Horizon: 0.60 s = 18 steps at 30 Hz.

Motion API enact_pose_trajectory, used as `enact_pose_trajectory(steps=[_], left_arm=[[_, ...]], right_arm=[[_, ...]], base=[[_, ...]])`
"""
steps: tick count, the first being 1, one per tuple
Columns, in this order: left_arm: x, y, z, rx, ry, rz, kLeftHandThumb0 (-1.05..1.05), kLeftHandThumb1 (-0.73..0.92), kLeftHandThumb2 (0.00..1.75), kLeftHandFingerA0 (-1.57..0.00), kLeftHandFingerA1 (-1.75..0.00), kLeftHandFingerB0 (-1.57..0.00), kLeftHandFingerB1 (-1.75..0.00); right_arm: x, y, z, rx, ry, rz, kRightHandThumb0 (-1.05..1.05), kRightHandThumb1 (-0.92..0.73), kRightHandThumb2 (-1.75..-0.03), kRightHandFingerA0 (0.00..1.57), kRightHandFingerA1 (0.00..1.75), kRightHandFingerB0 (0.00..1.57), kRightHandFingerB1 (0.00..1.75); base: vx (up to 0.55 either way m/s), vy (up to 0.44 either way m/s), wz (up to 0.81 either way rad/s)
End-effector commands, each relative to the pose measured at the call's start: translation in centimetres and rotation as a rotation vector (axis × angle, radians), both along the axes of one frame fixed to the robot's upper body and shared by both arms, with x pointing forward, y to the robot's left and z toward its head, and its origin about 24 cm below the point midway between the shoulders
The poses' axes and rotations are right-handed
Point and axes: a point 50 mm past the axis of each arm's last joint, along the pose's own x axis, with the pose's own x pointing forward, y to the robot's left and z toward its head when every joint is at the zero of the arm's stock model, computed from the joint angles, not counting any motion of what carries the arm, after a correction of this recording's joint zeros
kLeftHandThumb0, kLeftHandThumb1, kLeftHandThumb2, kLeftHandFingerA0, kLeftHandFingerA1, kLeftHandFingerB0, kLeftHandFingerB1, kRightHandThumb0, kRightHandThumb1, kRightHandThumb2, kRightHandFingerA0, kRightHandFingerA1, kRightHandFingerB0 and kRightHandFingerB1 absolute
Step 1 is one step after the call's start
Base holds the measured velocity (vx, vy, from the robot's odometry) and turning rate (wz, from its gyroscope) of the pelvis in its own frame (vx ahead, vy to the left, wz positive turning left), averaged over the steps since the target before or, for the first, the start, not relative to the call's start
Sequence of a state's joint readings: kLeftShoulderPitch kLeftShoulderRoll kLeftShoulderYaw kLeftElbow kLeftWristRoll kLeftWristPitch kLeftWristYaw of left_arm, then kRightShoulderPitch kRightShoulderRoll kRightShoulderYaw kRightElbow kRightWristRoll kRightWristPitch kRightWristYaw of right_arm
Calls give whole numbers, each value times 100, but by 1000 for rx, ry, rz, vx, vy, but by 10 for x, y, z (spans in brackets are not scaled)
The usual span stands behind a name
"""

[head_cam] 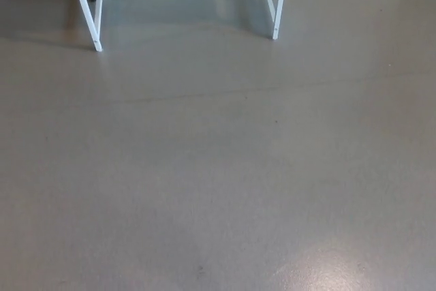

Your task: The robot walks towards a desk on which a file tray is kept in the middle and a toilet paper roll is kept on its right. The robot uses its right hand to hook on finger in the gap of the roll and grabs it, lifts it and places it on the tray.

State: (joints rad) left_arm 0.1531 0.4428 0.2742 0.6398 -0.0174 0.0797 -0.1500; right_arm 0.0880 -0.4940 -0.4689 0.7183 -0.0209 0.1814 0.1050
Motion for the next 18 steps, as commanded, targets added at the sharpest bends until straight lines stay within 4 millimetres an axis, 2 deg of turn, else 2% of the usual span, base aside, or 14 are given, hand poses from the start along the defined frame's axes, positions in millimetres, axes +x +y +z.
enact_pose_trajectory(steps=[1,13,18], left_arm=[[-4,6,4,-55,3,3,-65,79,71,-4,-39,-9,-32],[-1,5,5,-54,7,-8,-65,79,71,-4,-39,-9,-32],[-8,5,2,-51,32,-20,-65,79,71,-4,-39,-9,-32]], right_arm=[[-11,-7,4,80,0,-84,-35,-45,-98,0,53,0,50],[-15,-7,3,92,9,-98,-35,-45,-98,0,53,0,50],[-31,-7,-2,96,33,-111,-35,-45,-98,0,53,0,50]], base=[[0,0,0],[0,0,0],[0,0,0]])
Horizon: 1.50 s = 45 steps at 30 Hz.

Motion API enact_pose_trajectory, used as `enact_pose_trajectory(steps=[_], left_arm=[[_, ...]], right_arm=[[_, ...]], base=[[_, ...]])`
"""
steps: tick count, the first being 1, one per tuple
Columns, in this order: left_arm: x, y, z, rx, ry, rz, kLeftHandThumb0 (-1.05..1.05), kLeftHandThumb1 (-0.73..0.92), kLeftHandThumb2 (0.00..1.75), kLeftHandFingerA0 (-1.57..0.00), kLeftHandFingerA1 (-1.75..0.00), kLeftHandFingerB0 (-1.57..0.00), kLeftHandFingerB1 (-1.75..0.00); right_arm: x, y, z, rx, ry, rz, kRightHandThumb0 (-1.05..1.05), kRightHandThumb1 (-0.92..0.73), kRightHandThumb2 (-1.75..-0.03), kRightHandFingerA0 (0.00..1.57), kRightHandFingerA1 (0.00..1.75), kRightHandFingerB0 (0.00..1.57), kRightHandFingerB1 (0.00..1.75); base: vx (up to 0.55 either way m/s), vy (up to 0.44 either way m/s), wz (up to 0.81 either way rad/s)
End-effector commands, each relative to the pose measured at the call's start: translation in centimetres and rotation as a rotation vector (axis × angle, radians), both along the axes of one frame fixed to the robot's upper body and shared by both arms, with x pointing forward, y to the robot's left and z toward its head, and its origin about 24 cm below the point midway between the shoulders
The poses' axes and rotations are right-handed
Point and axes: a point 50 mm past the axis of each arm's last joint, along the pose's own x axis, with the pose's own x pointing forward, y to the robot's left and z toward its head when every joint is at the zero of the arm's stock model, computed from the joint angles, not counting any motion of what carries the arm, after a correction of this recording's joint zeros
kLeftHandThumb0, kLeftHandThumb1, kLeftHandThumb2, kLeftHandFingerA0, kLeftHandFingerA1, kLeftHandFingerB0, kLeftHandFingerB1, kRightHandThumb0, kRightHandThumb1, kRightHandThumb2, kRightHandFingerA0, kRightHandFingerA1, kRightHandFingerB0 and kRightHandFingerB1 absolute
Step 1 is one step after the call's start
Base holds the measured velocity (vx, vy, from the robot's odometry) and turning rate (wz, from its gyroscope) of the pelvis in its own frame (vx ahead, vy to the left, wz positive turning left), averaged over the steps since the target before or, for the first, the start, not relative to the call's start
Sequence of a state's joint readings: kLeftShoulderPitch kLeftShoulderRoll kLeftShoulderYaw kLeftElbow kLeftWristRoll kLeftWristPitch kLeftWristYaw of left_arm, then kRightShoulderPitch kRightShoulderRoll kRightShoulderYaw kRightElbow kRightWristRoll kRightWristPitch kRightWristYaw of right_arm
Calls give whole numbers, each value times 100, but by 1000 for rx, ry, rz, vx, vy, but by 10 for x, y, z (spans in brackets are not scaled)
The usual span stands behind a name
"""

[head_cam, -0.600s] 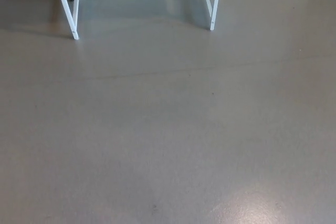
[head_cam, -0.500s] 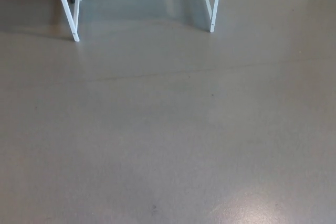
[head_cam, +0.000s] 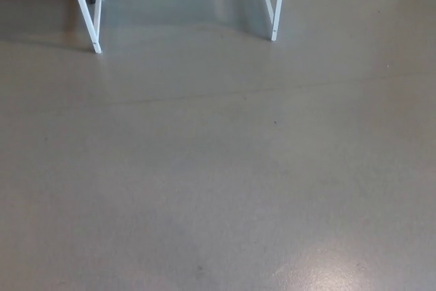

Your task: The robot walks towards a desk on which a file tray is kept in the middle and a toilet paper roll is kept on its right. The robot uses its right hand to hook on finger in the gap of the roll and grabs it, lifts it and places it on the tray.

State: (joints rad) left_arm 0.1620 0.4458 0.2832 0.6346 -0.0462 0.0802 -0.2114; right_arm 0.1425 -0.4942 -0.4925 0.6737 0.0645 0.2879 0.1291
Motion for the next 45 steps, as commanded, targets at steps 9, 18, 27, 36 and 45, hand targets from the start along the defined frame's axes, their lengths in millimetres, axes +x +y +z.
enact_pose_trajectory(steps=[9,18,27,36,45], left_arm=[[0,0,1,0,27,-12,-65,79,71,-4,-39,-9,-32],[10,1,6,5,6,-18,-65,79,71,-4,-39,-9,-32],[12,-1,4,-4,7,-22,-65,79,71,-4,-39,-9,-32],[16,-1,2,-7,26,-49,-65,79,71,-4,-39,-9,-32],[20,-3,0,-12,30,-61,-65,79,71,-4,-39,-9,-32]], right_arm=[[-12,-10,8,-8,1,-32,-35,-45,-98,0,53,0,50],[-7,-9,9,-3,-21,-37,-35,-45,-98,0,53,0,50],[-10,-10,12,-11,-24,-41,-35,-45,-98,0,53,0,50],[-29,-8,11,-13,-12,-68,-35,-45,-98,0,53,0,50],[-36,-8,13,-17,-13,-81,-35,-45,-98,0,53,0,50]], base=[[37,-2,0],[-22,3,2],[221,271,-3],[250,-55,10],[311,-141,17]])
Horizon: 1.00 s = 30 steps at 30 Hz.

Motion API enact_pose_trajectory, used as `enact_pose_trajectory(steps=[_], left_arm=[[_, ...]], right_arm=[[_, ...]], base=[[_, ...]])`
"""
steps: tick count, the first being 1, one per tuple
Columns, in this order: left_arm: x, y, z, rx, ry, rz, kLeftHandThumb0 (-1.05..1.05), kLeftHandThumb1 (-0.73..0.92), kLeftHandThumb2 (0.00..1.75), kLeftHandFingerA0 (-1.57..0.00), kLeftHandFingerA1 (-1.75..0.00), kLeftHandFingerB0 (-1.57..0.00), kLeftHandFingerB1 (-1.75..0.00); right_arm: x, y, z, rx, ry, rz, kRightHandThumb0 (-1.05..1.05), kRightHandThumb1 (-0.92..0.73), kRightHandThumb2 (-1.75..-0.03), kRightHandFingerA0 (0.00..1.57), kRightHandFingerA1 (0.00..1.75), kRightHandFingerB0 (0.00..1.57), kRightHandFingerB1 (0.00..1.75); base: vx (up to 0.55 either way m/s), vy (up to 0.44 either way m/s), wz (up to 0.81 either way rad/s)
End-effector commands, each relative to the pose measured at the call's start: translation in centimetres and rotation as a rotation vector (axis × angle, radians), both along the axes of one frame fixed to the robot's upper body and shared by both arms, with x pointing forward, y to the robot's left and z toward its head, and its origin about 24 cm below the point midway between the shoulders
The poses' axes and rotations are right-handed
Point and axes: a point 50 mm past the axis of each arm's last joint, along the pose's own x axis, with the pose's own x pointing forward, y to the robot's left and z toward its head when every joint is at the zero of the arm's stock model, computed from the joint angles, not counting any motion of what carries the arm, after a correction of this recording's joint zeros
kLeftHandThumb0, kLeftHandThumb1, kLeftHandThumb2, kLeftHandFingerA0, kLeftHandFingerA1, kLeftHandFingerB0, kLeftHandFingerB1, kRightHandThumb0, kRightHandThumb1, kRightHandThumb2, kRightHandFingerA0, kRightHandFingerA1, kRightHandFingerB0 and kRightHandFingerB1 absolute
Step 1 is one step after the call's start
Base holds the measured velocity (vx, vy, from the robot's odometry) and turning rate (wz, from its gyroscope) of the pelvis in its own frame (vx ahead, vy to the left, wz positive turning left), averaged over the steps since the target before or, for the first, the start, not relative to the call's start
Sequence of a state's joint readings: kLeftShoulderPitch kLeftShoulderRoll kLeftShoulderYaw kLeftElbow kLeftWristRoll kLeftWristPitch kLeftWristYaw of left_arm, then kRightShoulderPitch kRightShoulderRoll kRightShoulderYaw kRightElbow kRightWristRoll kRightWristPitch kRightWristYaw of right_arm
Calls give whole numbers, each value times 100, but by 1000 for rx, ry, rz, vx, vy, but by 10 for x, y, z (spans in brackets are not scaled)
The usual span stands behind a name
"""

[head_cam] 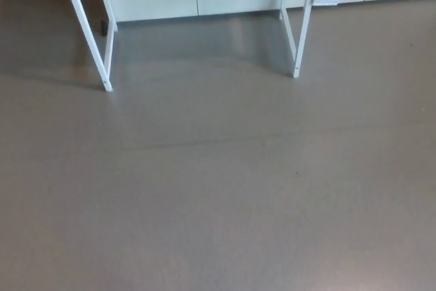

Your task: The robot walks towards a desk on which a file tray is kept in the middle and a toilet paper roll is kept on its right. The robot uses its right hand to hook on finger in the gap of the roll and grabs it, lifts it and places it on the tray.

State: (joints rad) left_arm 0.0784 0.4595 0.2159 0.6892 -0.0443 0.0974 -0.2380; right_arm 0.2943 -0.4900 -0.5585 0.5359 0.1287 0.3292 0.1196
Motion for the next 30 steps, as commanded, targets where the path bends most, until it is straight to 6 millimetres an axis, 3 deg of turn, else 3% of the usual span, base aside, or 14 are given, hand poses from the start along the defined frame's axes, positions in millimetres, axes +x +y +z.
enact_pose_trajectory(steps=[1,13,21,22,23,24,25,26,27,28,30], left_arm=[[-1,5,2,16,8,-3,-65,79,71,-4,-39,-9,-32],[12,4,8,32,7,-33,-65,79,71,-4,-39,-9,-32],[20,-4,3,22,12,-50,-65,79,71,-4,-39,-9,-32],[-31,34,0,-105,72,132,-71,49,56,-48,-44,-55,-44],[-41,46,7,-170,14,214,-59,41,70,-39,-42,-47,-43],[-33,44,13,-182,-47,215,-36,45,54,-40,-34,-47,-35],[-23,43,21,-181,-116,203,-66,78,105,-20,-50,-6,-41],[-12,40,29,-185,-191,163,-69,76,105,-19,-50,-5,-38],[-10,39,30,-198,-221,165,-68,92,68,-29,-41,-18,-29],[-7,36,32,-220,-270,175,-67,76,105,-21,-52,-6,-41],[-6,36,33,-230,-292,180,-67,76,105,-21,-52,-6,-41]], right_arm=[[-2,-1,2,-1,-11,-17,-35,-45,-98,0,53,0,50],[-13,0,-4,17,-10,-51,-35,-45,-98,0,53,0,50],[-19,-6,0,7,-9,-71,-35,-45,-98,0,53,0,50],[-20,-6,0,6,-4,-72,-35,-45,-98,0,53,0,50],[-21,-6,0,6,-3,-73,-35,-45,-98,0,53,0,50],[-22,-5,-1,7,1,-72,-35,-45,-98,0,53,0,50],[-26,-3,-11,19,37,57,-57,-52,-85,34,57,0,24],[-33,0,-19,64,71,253,-59,-47,-84,30,55,0,29],[-32,2,-19,69,52,253,-51,-62,-63,33,49,6,20],[-30,4,-17,67,16,255,-49,-61,-58,26,47,3,27],[-29,5,-16,54,-6,260,-49,-61,-58,26,47,3,27]], base=[[309,-85,2],[389,75,-25],[367,26,8],[424,-85,21],[522,-149,19],[593,-140,-28],[599,-247,50],[588,-250,67],[584,-247,28],[571,-238,9],[397,-108,5]])
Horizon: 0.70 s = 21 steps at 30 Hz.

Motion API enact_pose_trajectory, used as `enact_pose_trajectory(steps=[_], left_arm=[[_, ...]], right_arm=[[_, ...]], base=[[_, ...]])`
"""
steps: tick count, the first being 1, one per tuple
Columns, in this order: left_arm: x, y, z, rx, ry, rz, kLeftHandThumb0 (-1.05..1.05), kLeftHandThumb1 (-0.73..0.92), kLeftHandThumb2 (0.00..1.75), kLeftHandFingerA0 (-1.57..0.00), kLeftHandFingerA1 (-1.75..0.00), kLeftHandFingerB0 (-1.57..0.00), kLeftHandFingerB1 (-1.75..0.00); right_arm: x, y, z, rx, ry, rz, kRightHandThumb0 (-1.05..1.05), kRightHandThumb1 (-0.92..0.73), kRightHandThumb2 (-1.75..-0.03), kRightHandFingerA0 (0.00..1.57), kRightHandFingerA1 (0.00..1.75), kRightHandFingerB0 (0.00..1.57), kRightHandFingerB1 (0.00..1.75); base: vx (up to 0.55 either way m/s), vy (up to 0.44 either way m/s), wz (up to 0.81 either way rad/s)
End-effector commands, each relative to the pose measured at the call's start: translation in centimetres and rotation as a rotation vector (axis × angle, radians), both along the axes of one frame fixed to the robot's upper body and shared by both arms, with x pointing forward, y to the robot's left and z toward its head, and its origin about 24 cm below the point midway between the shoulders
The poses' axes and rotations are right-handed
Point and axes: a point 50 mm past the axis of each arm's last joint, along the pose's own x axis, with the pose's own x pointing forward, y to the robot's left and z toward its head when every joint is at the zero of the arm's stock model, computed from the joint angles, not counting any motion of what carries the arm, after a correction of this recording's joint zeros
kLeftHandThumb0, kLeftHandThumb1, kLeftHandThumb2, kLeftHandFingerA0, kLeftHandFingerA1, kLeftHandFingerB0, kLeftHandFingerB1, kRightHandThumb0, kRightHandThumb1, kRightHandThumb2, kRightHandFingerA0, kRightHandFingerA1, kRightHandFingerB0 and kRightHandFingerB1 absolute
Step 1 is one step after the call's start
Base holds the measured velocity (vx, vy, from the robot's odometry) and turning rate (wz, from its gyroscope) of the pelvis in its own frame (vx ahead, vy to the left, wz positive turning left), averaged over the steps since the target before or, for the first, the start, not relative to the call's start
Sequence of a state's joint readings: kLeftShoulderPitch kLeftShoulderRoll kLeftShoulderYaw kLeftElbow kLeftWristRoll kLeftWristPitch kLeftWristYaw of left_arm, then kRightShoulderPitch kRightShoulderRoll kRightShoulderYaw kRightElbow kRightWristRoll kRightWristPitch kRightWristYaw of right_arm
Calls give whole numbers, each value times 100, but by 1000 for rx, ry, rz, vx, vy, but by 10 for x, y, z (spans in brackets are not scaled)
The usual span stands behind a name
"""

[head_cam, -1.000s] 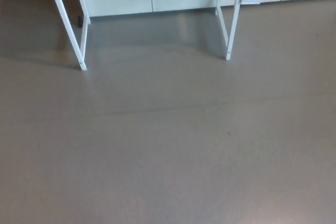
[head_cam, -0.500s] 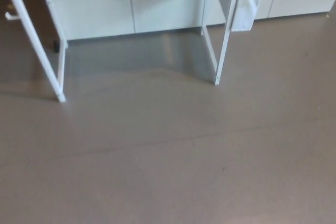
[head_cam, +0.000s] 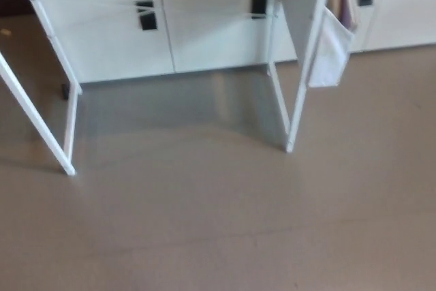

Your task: The robot walks towards a desk on which a file tray is kept in the middle and a toilet paper roll is kept on its right. The robot uses its right hand to hook on finger in the gap of the roll and grabs it, lifts it and places it on the tray.

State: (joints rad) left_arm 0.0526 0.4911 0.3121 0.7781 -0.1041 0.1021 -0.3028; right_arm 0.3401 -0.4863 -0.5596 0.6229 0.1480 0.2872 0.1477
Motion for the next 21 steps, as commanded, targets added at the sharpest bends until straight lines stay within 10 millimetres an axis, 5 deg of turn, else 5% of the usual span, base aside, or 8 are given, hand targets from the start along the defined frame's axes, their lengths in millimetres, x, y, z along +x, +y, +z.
enact_pose_trajectory(steps=[1,4,5,6,8,9,13,21], left_arm=[[1,15,24,-138,-261,94,-68,75,103,-23,-52,-9,-42],[-29,20,11,-65,-147,91,-68,92,71,-25,-44,-14,-30],[-42,22,6,-11,-65,105,-28,78,123,-9,-54,-2,-51],[-51,24,1,42,17,94,-67,77,101,-30,-52,-11,-42],[-79,26,-10,104,253,-20,-67,76,103,-22,-51,-6,-39],[-103,26,-21,125,396,-83,-68,89,66,-41,-49,-25,-38],[-129,24,-29,75,436,-3,-72,89,67,-33,-47,-26,-37],[-110,20,-33,73,321,28,-72,92,71,-28,-41,-23,-32]], right_arm=[[-1,4,-3,-7,-61,299,-54,-46,-80,31,55,3,24],[-6,0,-6,16,-21,296,-54,-62,-58,21,41,2,28],[-8,-1,-4,1,3,334,-55,-62,-59,17,41,0,21],[-10,0,-5,14,-19,322,-52,-63,-59,15,39,0,20],[-14,0,-7,27,-51,297,-53,-55,-77,3,33,1,13],[-17,-3,-6,7,23,333,-64,-45,-84,1,29,0,18],[-14,-7,-7,-1,56,326,-55,-66,-61,12,34,0,19],[-16,0,-7,34,-33,342,-52,-54,-78,4,36,0,12]], base=[[359,-61,-2],[371,2,-14],[391,92,-30],[343,114,-32],[427,127,-38],[474,276,-10],[379,285,-36],[197,82,1]])
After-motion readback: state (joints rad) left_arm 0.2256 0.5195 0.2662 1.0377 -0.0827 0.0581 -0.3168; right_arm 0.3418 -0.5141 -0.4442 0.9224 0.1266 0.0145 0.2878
